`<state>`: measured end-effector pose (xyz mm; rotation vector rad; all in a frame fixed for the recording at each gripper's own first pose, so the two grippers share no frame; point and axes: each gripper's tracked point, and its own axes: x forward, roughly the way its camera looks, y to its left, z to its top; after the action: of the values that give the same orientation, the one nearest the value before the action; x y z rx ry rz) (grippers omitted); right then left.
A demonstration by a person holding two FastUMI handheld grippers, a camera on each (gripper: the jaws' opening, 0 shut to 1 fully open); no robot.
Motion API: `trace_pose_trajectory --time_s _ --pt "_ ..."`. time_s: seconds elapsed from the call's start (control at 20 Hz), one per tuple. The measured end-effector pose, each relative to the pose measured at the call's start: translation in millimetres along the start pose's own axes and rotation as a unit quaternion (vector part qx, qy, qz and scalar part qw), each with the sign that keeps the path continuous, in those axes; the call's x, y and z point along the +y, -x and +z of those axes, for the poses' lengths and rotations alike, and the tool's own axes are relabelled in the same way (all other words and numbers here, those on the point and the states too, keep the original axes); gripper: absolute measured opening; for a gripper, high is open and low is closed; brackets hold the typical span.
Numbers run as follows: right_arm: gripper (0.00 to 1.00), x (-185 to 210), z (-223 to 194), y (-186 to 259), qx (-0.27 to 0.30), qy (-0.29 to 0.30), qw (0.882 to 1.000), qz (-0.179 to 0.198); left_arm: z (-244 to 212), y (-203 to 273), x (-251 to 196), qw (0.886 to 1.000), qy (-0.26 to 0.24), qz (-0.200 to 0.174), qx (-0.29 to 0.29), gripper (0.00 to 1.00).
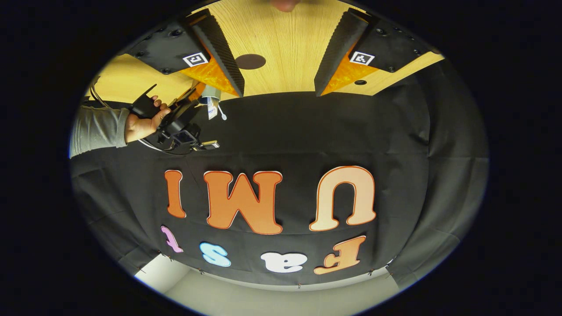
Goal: Put the toothbrush and toothpaste on the desktop into the cup, then pick up the cup and place it on the coaster on the desktop.
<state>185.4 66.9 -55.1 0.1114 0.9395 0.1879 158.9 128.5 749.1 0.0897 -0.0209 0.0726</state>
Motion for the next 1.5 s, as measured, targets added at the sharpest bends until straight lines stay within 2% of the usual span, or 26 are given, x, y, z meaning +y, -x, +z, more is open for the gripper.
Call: trace_pose_trajectory --time_s 0.05,0.65,0.8,1.25,1.35,1.5 --pt "0.18 0 4 3 -0.004 0.005 1.0 0.004 1 0 0 1.0 0.0 -0.001 0.001 0.98" --pt "0.18 6 22 9 -0.016 0.074 0.995 0.059 -2 5 16 1.0 0.006 0.014 -0.001 1.0" --pt "0.18 7 20 8 -0.011 0.083 0.994 0.069 -5 4 21 1.0 0.014 0.016 0.003 0.98" --pt "0.18 3 14 6 0.02 0.131 0.988 0.081 -15 10 41 0.999 0.028 0.033 0.009 1.0" --pt "0.2 1 18 7 0.018 0.136 0.987 0.08 -16 12 44 0.999 0.03 0.034 0.01 1.0" --pt "0.28 5 17 12 0.006 0.119 0.989 0.085 -13 16 48 0.999 0.026 0.037 0.007 0.98"
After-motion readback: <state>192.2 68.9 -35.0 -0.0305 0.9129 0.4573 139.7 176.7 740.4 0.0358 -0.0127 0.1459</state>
